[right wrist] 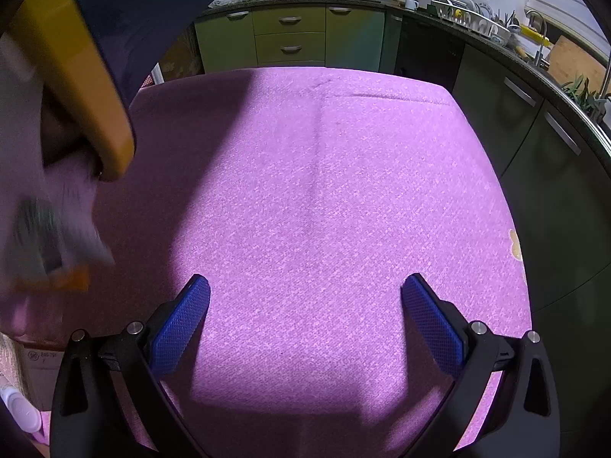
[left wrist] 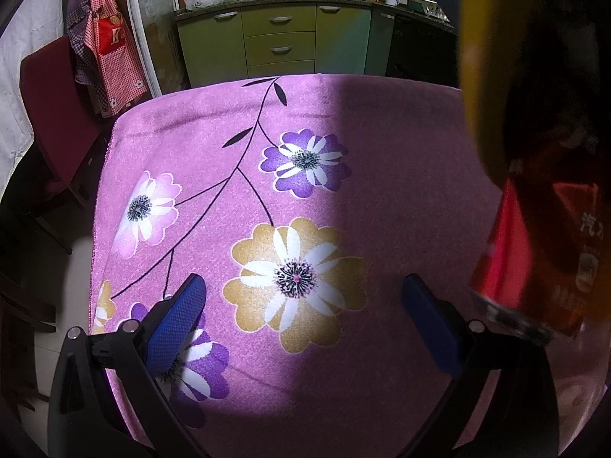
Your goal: Collect trash
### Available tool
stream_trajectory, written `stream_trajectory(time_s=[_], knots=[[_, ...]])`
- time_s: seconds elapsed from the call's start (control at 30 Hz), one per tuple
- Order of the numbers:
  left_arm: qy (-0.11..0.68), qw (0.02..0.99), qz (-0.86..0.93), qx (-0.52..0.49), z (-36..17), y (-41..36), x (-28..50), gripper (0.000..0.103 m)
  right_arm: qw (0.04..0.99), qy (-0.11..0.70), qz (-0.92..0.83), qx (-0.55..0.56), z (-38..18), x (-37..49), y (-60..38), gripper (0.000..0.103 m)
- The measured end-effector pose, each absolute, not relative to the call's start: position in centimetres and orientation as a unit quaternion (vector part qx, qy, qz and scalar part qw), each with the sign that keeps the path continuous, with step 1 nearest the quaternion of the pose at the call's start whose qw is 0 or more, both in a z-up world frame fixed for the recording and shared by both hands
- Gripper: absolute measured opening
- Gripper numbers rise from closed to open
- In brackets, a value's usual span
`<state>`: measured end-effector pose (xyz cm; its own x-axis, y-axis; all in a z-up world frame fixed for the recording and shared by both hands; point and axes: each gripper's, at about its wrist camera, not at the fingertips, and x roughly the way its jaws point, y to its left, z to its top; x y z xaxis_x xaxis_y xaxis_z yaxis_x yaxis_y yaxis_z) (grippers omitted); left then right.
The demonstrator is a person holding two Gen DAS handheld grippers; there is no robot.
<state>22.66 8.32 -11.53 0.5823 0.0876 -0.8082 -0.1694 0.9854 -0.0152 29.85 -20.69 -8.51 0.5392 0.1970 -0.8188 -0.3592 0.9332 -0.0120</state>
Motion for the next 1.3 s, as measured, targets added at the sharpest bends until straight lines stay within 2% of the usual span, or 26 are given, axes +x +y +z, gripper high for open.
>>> stream_trajectory(time_s=[1.3], knots=[[0.452, 0.888, 0.072, -0.045, -11.56, 8.46, 22.71, 0.098, 0.873, 0.452, 0.161, -0.089, -8.54, 29.93, -20.93, 0.1]])
